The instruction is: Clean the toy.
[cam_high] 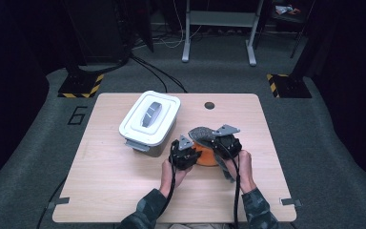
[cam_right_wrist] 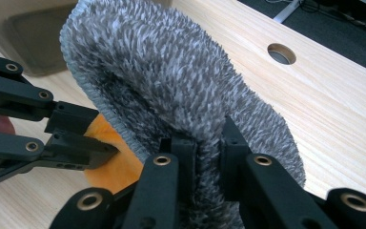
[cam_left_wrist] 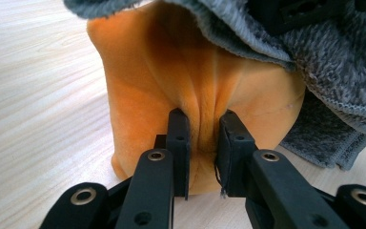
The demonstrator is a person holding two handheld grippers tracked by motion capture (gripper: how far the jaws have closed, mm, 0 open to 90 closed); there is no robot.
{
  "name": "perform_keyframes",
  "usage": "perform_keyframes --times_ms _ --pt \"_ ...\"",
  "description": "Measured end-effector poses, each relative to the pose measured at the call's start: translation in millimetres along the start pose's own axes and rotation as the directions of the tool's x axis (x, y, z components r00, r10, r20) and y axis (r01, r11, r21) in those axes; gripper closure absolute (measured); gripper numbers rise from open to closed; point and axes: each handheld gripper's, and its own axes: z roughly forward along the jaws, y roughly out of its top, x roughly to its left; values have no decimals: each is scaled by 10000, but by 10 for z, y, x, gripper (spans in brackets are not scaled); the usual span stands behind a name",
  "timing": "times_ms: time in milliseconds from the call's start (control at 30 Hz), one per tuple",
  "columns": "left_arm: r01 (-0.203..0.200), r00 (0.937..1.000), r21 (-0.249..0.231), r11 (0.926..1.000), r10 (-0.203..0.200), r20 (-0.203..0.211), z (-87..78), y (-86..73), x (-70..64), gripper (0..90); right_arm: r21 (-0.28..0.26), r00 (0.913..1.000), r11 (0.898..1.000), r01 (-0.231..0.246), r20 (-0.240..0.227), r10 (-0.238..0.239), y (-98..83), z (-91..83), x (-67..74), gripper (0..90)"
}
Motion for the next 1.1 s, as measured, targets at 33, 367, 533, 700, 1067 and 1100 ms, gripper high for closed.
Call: perform_keyframes --times_ms 33,367,533,700,1067,1100 --pt "1 10000 -9 10000 -1 -24 2 -1 -1 769 23 10000 10000 16 32 -16 -4 -2 -5 811" --pt "107 9999 -12 9999 -107 10 13 -4 21 763 99 9997 9998 -169 177 167 -55 -47 -61 809" --pt "183 9998 -50 9998 -183 4 21 -5 30 762 263 9986 9988 -410 340 401 -135 -68 -145 809" --pt "198 9998 -19 9998 -198 3 23 -2 48 762 575 9953 9949 -825 558 793 -232 -59 -255 808" --pt "290 9996 -80 9995 -290 -30 37 6 53 760 1564 9859 9749 -1587 780 1480 -512 148 -474 809" --pt "257 9997 -67 9996 -257 -45 36 10 49 760 1466 9850 9755 -1640 790 1537 -523 151 -488 809"
